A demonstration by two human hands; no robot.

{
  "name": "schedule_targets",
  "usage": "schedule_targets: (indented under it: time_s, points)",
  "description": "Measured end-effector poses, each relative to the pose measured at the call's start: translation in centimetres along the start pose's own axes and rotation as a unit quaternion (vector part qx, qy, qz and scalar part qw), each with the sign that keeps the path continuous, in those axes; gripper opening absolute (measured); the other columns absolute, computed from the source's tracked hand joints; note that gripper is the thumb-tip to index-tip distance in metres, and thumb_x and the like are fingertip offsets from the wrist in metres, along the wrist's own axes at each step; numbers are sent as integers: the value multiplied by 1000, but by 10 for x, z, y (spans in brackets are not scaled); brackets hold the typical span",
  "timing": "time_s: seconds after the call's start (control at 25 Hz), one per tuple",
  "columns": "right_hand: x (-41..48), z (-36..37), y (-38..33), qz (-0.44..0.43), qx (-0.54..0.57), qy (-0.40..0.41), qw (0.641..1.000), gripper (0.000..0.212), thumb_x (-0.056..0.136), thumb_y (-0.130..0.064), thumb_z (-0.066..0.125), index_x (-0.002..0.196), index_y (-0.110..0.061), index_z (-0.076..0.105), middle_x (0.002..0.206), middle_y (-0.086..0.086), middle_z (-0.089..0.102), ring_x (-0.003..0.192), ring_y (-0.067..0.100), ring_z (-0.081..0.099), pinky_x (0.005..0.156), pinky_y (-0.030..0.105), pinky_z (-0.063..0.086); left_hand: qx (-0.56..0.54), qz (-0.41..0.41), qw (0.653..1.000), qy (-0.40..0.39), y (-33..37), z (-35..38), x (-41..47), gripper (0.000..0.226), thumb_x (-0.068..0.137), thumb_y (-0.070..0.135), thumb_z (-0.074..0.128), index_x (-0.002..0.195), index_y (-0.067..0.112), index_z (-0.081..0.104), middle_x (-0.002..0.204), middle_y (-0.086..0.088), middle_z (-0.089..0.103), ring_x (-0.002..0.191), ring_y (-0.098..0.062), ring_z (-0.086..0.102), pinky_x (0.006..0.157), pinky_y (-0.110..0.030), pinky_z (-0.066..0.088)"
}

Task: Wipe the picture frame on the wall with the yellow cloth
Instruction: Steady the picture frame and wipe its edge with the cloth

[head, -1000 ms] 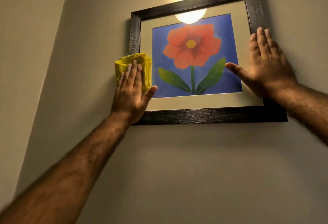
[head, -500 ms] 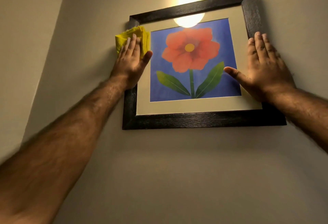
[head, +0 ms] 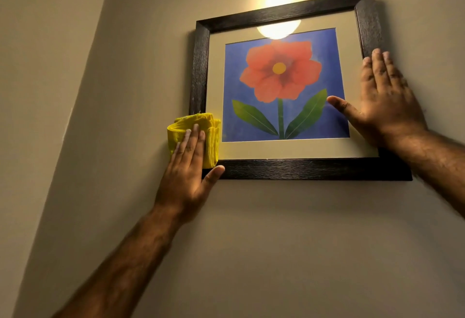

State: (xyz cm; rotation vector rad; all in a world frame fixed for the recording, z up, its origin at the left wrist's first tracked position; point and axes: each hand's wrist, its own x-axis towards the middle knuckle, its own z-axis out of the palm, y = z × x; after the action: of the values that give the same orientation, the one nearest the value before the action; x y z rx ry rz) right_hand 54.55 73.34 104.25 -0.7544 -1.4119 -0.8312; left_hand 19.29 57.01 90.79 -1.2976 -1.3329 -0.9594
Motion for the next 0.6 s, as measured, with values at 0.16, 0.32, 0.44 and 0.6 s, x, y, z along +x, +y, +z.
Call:
schedule_targets:
  time_s: [0.16, 0.32, 0.44, 0.6]
  points:
    - [-1, 1, -1, 4, 0, 1, 1000, 114, 85, -88, 19, 161, -5, 5, 172, 13, 1, 160, 26, 2, 127, 41, 7, 3, -7, 1000, 11, -6, -10, 61, 99, 89, 80, 5, 163, 13, 5, 173, -3, -2, 159, -15, -6, 129, -33, -2]
    - [-4, 1, -4, 2, 1, 3, 1000, 114, 85, -88, 18, 161, -4, 5, 172, 13, 1, 160, 26, 2, 127, 40, 6, -16, -41, 999, -16, -15, -31, 157, 98, 90, 79, 8, 162, 14, 3, 173, -2, -2, 160, -19, -4, 130, -42, 2]
    - [-6, 1, -5, 6, 2, 1, 1000, 114, 85, -88, 18, 161, -4, 5, 172, 13, 1, 160, 26, 1, 128, 41, 7, -41, -54, 997, -37, -18, -46, 200, 90, 95, 73, 15, 162, 14, 2, 173, -2, -4, 159, -19, -5, 130, -43, 1]
    - [-4, 1, -5, 10, 4, 3, 1000, 114, 84, -88, 19, 161, -4, 5, 172, 13, 1, 160, 25, 1, 129, 42, 8, -35, -29, 999, -24, -29, -40, 181, 88, 96, 70, 18, 162, 16, -2, 173, -1, -6, 159, -19, -7, 130, -46, 5]
